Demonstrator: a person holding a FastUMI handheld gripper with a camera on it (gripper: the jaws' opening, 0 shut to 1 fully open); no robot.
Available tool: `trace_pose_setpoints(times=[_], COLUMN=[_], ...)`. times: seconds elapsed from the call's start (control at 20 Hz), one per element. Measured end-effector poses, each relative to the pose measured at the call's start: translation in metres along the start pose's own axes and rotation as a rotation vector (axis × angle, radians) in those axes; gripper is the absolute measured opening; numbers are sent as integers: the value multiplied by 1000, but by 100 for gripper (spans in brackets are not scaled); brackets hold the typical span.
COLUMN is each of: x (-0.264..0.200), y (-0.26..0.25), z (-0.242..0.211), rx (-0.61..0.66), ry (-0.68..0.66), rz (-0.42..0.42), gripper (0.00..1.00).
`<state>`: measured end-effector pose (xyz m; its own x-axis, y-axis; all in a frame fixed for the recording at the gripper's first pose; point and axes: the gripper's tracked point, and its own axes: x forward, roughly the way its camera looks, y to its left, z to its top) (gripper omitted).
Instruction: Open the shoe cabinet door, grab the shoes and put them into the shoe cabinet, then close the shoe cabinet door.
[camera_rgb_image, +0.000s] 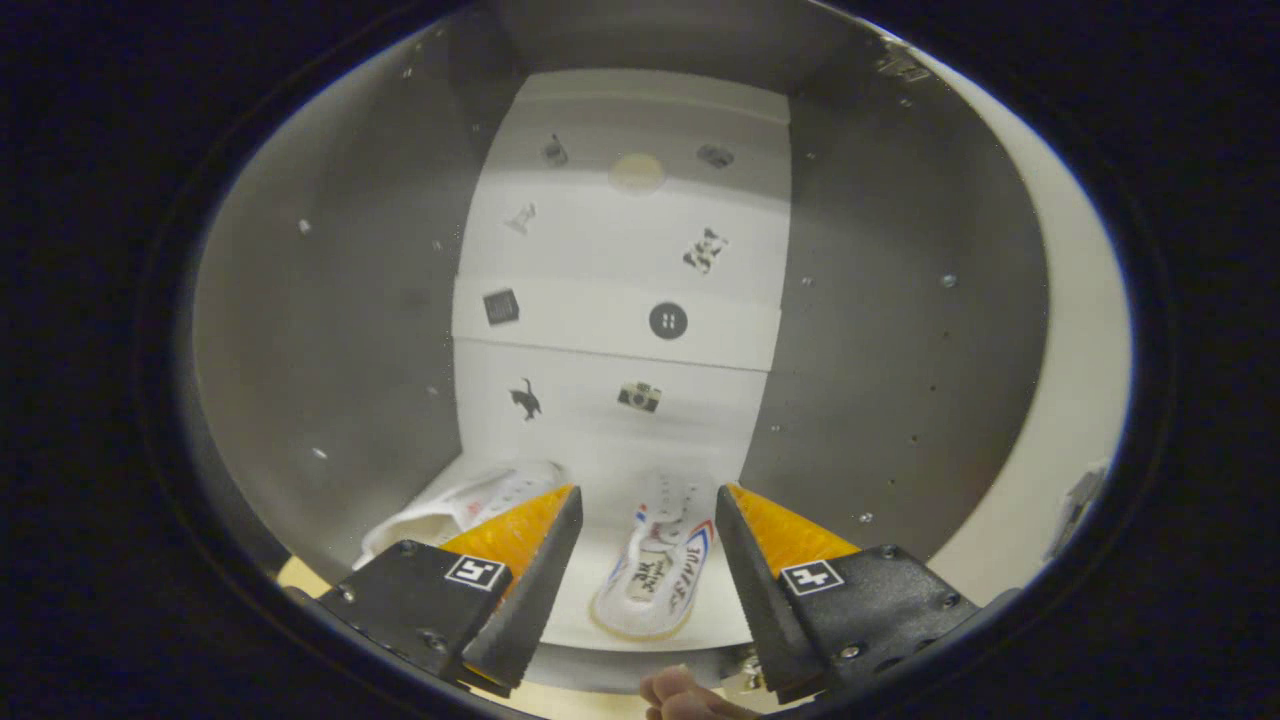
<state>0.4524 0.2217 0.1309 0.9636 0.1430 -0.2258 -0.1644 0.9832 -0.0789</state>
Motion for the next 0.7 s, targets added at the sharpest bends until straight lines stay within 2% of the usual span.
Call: trace_pose_setpoints(times=[0.15, 0.3, 0.6, 0.7], x=[-55, -109, -238, -284], y=[3, 5, -24, -33], z=[23, 35, 47, 49], rx=[77, 93, 100, 108], ry=[-94, -154, -248, -288], rz=[-1, 15, -52, -47], gripper=[91, 100, 100, 100])
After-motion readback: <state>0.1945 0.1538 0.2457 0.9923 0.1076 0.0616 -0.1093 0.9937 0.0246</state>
